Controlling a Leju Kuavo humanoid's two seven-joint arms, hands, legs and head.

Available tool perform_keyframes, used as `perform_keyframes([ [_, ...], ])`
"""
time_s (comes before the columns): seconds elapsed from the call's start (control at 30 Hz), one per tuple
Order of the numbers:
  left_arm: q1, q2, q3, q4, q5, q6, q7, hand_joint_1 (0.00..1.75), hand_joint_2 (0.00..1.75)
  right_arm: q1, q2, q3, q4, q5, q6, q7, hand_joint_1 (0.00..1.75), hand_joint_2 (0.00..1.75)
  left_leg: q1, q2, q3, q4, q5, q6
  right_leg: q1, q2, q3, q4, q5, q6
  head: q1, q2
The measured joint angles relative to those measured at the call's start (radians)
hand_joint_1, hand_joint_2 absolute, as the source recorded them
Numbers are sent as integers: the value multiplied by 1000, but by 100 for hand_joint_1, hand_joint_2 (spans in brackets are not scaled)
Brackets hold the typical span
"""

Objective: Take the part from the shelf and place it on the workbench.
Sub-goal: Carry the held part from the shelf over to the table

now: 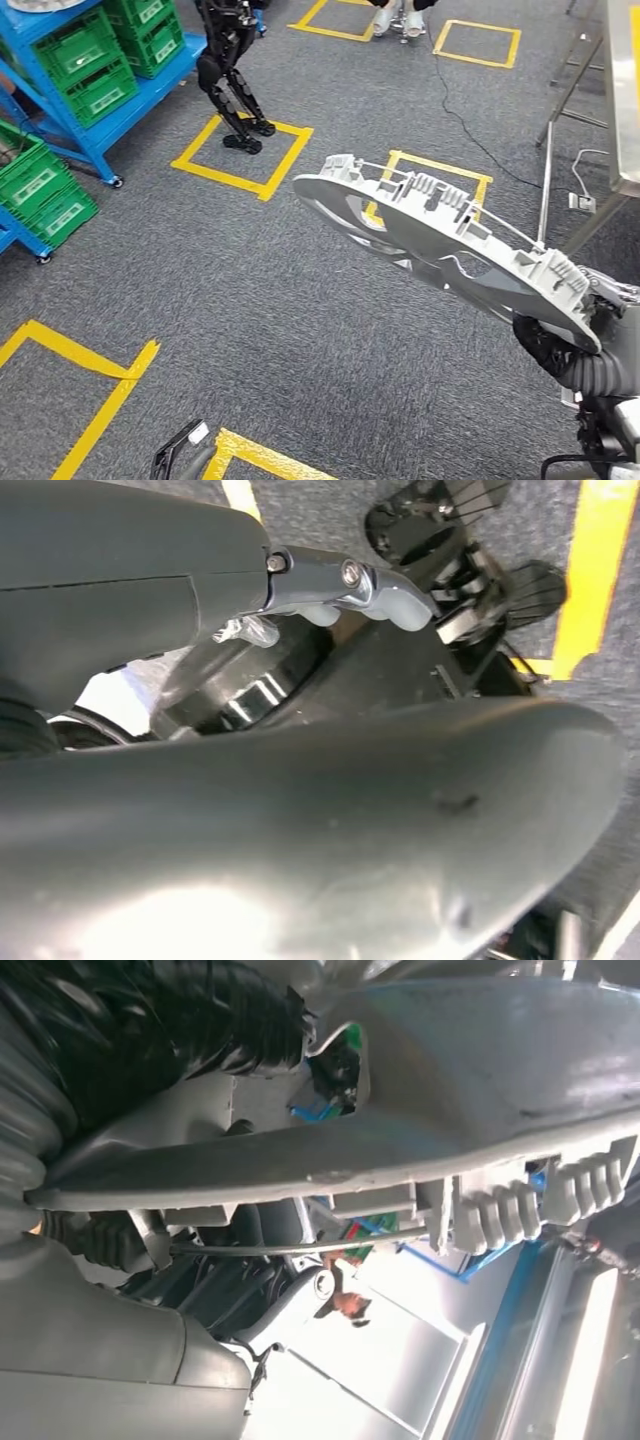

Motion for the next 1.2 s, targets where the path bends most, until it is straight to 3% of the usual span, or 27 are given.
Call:
perform_keyframes([
  [0.07,-3,2,-5,0,-2,2,-3,0,0,1,0,0,2,0,0,0,175,175,5,4,1,3,-7,-10,2,20,-4,1,3,-13,-2,0],
  [0.1,-5,2,-7,0,-2,3,-5,0,0,1,0,0,3,1,0,-1,175,175,8,-11,-6,21,-22,-15,1,30,-5,-1,5,-20,-3,0],
  [0.13,-6,2,-8,0,-2,6,-6,0,0,0,0,0,3,1,0,-1,175,175,10,-35,-22,60,-48,-18,0,39,-5,-2,7,-27,-4,0],
  [0.2,-3,3,-12,0,-2,11,-8,0,0,-2,2,0,4,2,-1,-1,175,175,12,-81,-83,195,-113,-18,1,60,-6,-3,8,-34,-7,0],
  [0.23,1,4,-14,0,-1,13,-8,0,0,-2,2,0,4,2,-2,-1,175,175,11,-90,-114,258,-135,-17,3,73,-6,-2,8,-36,-7,0],
  [0.27,4,5,-17,0,0,14,-9,0,0,-1,3,0,5,3,-2,-1,175,175,11,-93,-132,293,-138,-15,4,86,-6,-2,8,-37,-7,0],
  [0.3,6,6,-19,0,1,15,-9,0,0,0,4,0,5,4,-3,-1,175,175,11,-96,-135,289,-122,-11,6,100,-6,-1,9,-37,-7,0],
  [0.33,7,6,-21,0,2,15,-9,0,0,1,4,0,6,4,-3,-1,175,175,11,-101,-119,248,-88,-7,7,114,-5,0,9,-37,-7,0],
  [0.4,6,9,-24,0,2,18,-12,0,0,2,4,0,6,6,-5,-1,175,175,11,-137,-65,119,-17,5,8,138,-6,3,9,-35,-6,0],
  [0.43,6,11,-25,0,2,21,-14,0,0,2,5,0,6,6,-7,-1,175,175,11,-156,-43,66,2,9,7,150,-9,5,10,-33,-6,0],
  [0.47,5,13,-26,0,1,25,-17,0,0,3,5,-1,5,6,-9,-1,175,175,11,-170,-31,35,8,11,5,161,-14,6,12,-28,-7,0],
  [0.53,3,15,-28,-1,0,32,-23,0,0,7,6,-2,4,6,-11,-2,175,175,8,-164,-25,15,4,13,0,183,-25,5,19,-14,-8,0],
  [0.57,1,15,-28,-1,-1,36,-26,0,0,10,6,-2,4,7,-13,-1,175,175,8,-152,-24,10,7,15,-3,184,-32,6,19,-9,-9,0],
  [0.63,-2,14,-29,-2,-1,45,-39,0,0,13,6,-5,2,7,-16,-1,175,175,10,-128,-18,-3,14,22,0,143,-55,44,-6,-1,-5,0],
  [0.7,-2,12,-29,-2,-3,59,-58,0,0,13,6,-6,0,7,-20,-2,175,175,10,-102,-16,-7,16,26,2,83,-110,157,-66,5,-2,0],
  [0.77,-2,9,-30,-2,-8,72,-81,0,0,20,7,-7,-2,8,-26,-2,175,175,9,-75,-16,-7,14,27,-2,61,-162,268,-103,12,-2,0],
  [0.8,-3,8,-30,-2,-16,80,-94,0,0,26,7,-8,-3,9,-28,-2,175,175,9,-63,-15,-7,13,26,-5,57,-167,279,-98,16,-2,0],
  [0.83,-6,6,-30,-3,-32,91,-112,0,0,32,7,-9,-5,12,-31,-2,175,175,9,-50,-14,-7,11,25,-7,51,-149,247,-75,19,-2,0],
  [0.9,-14,1,-32,-5,-87,127,-159,0,0,41,7,-13,-13,17,-37,-1,175,175,8,-30,-10,-4,5,16,-8,15,-73,113,-21,23,-1,0],
  [0.97,-25,-2,-35,-8,-142,163,-201,0,0,47,8,-21,-25,23,-45,0,175,175,4,-14,-7,2,-3,5,-4,-12,-19,20,0,13,-2,0],
  [1.0,-30,-3,-37,-11,-168,178,-214,0,0,51,9,-25,-31,25,-47,1,175,175,2,-6,-6,4,-5,0,0,-12,-13,10,-3,5,-3,0],
  [1.07,-39,-9,-43,-19,-224,212,-233,0,0,63,12,-34,-42,31,-51,5,175,175,4,9,-1,5,-10,-8,1,11,-14,9,0,-12,-5,0],
  [1.13,-47,-16,-49,-29,-291,254,-252,0,0,74,14,-44,-56,41,-55,9,175,175,9,-15,-9,35,-38,-17,0,32,-13,7,3,-25,-7,0],
  [1.2,-49,-22,-53,-38,-350,290,-263,0,0,81,21,-53,-70,47,-59,12,175,175,12,-65,-56,145,-99,-18,1,53,-11,6,3,-34,-11,0],
])
